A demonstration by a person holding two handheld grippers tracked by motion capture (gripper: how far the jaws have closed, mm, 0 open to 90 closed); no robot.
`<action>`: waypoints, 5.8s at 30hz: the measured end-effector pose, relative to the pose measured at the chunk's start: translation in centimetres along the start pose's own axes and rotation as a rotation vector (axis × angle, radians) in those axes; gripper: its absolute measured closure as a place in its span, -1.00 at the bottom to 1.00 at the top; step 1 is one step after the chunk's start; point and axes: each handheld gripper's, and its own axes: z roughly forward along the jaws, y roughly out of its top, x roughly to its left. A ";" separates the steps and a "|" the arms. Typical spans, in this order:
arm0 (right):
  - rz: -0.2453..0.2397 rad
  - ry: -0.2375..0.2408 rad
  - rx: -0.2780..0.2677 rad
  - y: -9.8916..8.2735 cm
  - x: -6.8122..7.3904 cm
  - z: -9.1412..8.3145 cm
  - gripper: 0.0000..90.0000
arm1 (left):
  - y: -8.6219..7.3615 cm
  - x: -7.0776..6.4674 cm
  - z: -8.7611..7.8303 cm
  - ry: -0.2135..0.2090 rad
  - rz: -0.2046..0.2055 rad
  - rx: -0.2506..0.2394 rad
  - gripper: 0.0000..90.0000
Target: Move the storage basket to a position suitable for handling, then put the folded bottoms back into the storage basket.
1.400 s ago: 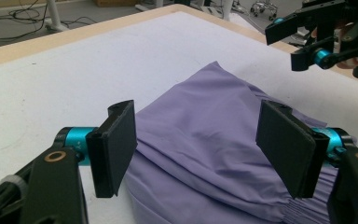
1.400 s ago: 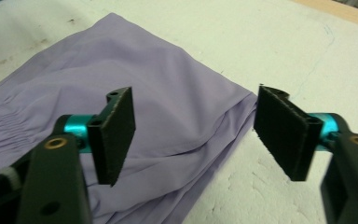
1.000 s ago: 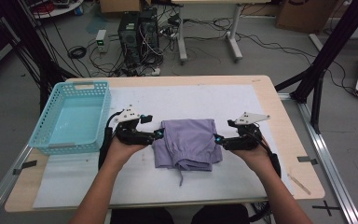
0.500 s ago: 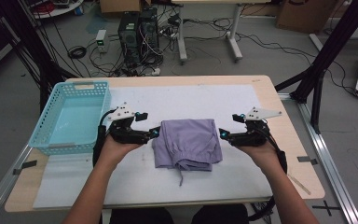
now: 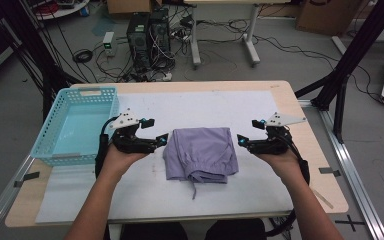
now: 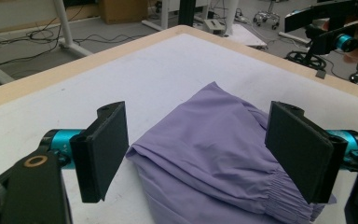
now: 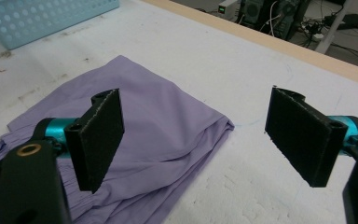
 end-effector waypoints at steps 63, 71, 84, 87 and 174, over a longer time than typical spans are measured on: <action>0.012 -0.007 0.028 -0.3 -0.5 0.2 -0.56 | -2.8 15.3 -5.4 0.432 -0.293 0.208 -0.38; 0.011 -0.015 0.026 -0.3 -0.8 -0.2 -0.56 | -3.3 15.1 -3.3 0.361 -0.250 0.347 0.27; 0.014 -0.017 0.017 -0.7 -0.7 -0.6 -0.56 | -1.9 11.0 0.5 0.156 -0.085 0.391 0.34; 0.014 -0.016 0.018 -0.7 -0.6 -0.6 -0.56 | -1.5 9.8 1.1 0.135 -0.054 0.383 0.34; 0.022 -0.012 -0.049 -1.3 -1.0 -3.2 -0.56 | 1.8 -2.3 2.4 -0.042 0.032 0.122 -0.57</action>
